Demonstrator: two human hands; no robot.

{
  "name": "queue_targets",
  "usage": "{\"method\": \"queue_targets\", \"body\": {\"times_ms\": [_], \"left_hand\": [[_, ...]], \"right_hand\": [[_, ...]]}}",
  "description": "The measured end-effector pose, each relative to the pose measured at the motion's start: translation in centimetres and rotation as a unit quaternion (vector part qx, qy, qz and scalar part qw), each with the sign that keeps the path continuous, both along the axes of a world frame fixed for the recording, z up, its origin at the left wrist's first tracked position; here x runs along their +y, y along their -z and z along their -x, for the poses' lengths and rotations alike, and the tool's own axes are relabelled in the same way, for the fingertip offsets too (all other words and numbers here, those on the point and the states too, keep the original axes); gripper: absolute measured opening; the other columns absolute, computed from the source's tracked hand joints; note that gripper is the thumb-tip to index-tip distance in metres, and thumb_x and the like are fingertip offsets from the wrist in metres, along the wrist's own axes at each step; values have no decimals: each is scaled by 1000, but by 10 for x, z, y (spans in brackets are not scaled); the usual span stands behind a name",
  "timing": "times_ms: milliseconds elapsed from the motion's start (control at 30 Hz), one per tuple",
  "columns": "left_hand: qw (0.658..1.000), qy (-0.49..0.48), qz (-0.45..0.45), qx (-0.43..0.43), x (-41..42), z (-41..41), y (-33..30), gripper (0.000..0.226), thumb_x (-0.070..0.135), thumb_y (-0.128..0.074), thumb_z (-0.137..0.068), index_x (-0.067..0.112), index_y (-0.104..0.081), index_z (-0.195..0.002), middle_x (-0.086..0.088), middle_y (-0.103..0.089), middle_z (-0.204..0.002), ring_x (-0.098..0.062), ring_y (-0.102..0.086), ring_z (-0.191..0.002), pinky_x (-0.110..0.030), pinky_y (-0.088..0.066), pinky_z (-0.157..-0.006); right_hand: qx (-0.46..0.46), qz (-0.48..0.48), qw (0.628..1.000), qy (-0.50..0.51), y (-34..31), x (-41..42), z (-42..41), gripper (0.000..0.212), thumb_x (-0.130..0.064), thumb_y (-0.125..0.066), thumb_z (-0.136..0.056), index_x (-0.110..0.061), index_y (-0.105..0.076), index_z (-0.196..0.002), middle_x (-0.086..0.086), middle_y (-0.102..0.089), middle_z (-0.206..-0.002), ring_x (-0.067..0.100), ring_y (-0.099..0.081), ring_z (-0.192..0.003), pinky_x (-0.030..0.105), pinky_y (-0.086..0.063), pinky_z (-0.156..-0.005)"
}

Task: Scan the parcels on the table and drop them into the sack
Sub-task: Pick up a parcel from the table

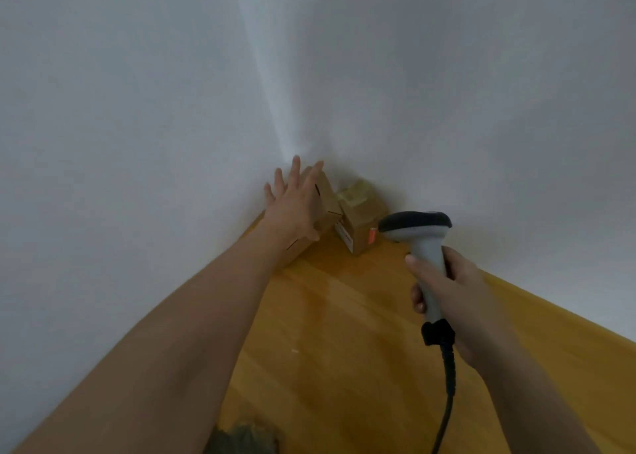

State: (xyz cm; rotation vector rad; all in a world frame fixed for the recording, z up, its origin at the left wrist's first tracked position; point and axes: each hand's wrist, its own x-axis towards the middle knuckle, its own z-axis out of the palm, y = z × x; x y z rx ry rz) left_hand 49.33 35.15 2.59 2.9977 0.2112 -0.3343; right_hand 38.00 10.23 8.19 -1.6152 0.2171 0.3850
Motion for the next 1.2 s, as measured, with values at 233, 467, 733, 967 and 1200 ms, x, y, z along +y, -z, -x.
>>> {"method": "queue_targets", "body": {"times_ms": [233, 467, 733, 967, 1200], "left_hand": [[995, 72, 21, 66, 17, -7, 5, 114, 42, -88, -56, 36, -20, -147, -9, -14, -153, -35, -14, -144, -58, -3, -117], [982, 185, 18, -5, -9, 90, -13, 132, 43, -87, -54, 37, 3, -150, -2, -11, -152, -30, -16, -144, -59, -9, -119], [857, 452, -213, -121, -34, 203, -87, 125, 25, -82, -71, 34, 12, -153, -11, 3, -160, -32, 13, -148, -57, 8, -116], [785, 492, -356, -125, -38, 310, -146, 100, 14, -58, -91, 33, 19, -152, -5, 16, -163, -31, 19, -147, -53, 15, -111], [782, 486, -340, -193, -33, 403, -170, 122, 9, -80, -71, 32, 6, -155, 2, 6, -164, -28, 10, -150, -52, -9, -121]], "right_hand": [[14, 8, 1000, 18, 10, -11, -5, 19, -28, -62, -94, -13, -60, -106, 9, -57, -64, 17, -52, -54, 26, -45, -51], [45, -33, 996, 66, 1, -7, 17, 25, -28, -66, -92, -13, -60, -111, 10, -59, -67, 18, -52, -55, 33, -46, -56], [95, -109, 989, 36, -40, 11, 74, 41, -41, -69, -87, -12, -58, -114, 10, -61, -82, 17, -55, -56, 26, -47, -47], [51, -113, 992, -18, -76, 18, 169, 62, -39, -80, -67, -7, -59, -115, 10, -63, -83, 15, -54, -57, 24, -47, -46], [27, -127, 991, -35, -100, 7, 258, 60, -32, -82, -64, -7, -57, -113, 8, -59, -79, 14, -51, -57, 22, -47, -46]]}}
